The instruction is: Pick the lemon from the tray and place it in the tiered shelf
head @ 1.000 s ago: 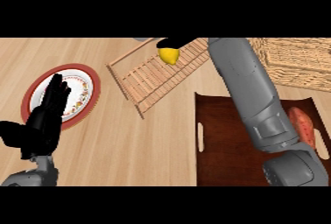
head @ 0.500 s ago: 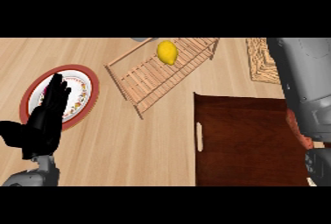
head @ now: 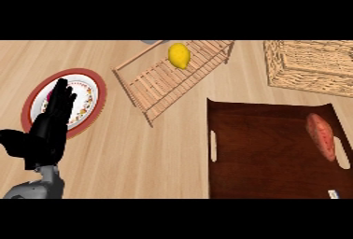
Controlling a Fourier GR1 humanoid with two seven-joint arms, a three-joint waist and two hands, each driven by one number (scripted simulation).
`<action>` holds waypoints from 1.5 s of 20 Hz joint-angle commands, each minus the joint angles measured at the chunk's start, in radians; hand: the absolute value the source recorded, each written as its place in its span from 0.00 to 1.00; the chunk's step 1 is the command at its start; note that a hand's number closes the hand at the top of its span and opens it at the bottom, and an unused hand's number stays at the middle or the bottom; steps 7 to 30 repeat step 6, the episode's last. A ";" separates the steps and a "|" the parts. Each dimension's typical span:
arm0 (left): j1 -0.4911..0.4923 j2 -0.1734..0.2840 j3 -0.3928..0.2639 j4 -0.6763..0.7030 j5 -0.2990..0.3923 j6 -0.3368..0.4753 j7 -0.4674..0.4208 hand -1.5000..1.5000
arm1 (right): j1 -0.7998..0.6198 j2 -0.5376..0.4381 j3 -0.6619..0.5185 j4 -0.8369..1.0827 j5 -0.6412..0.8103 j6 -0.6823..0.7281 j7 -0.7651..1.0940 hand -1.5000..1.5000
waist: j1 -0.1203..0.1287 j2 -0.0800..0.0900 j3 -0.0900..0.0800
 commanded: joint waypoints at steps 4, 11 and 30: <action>-0.032 0.028 0.038 0.025 0.044 -0.044 -0.005 0.50 | 0.001 -0.140 -0.022 0.076 -0.044 0.155 -0.053 0.00 | 0.006 0.002 0.000; -0.012 -0.027 -0.024 -0.001 -0.019 0.012 0.009 0.50 | 0.039 -0.098 -0.003 0.083 -0.033 0.130 -0.125 0.00 | 0.007 0.002 0.000; -0.012 -0.027 -0.024 -0.001 -0.019 0.012 0.009 0.50 | 0.039 -0.098 -0.003 0.083 -0.033 0.130 -0.125 0.00 | 0.007 0.002 0.000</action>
